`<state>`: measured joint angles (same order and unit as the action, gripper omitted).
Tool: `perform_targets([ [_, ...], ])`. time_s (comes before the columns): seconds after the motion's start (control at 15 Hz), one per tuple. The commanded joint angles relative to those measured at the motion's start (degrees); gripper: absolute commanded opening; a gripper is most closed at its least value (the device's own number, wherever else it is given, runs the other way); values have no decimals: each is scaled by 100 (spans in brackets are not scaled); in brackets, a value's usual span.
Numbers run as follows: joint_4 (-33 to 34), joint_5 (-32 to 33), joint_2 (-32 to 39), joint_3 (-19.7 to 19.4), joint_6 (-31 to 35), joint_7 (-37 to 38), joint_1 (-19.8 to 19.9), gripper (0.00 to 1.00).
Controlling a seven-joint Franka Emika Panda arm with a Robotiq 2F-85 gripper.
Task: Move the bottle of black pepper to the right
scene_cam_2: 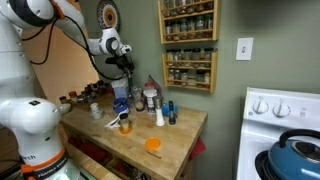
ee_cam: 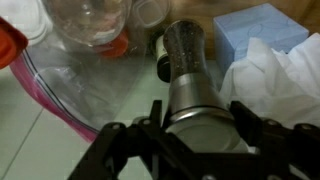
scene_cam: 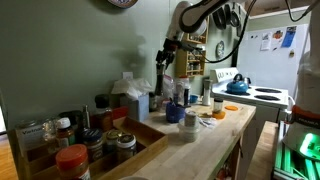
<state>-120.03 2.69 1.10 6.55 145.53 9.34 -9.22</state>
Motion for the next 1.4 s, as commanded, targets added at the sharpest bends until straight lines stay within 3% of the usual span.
perform_targets([
  [0.0,-718,-242,-1216,-24,-342,-850,125,45],
  [0.2,-1061,-306,-1958,-146,-815,-1379,136,45],
  [0.6,-1388,-101,-2878,-361,-1495,-1567,268,45],
  [0.73,-1514,419,-2902,-224,-1532,-1210,588,45],
  [1.0,-1887,840,-2839,-292,-1644,-906,940,45],
  [1.27,-2304,577,-2930,-554,-1736,-1005,1017,45],
  [1.33,-2116,700,-2717,-473,-1645,-1010,1015,45],
])
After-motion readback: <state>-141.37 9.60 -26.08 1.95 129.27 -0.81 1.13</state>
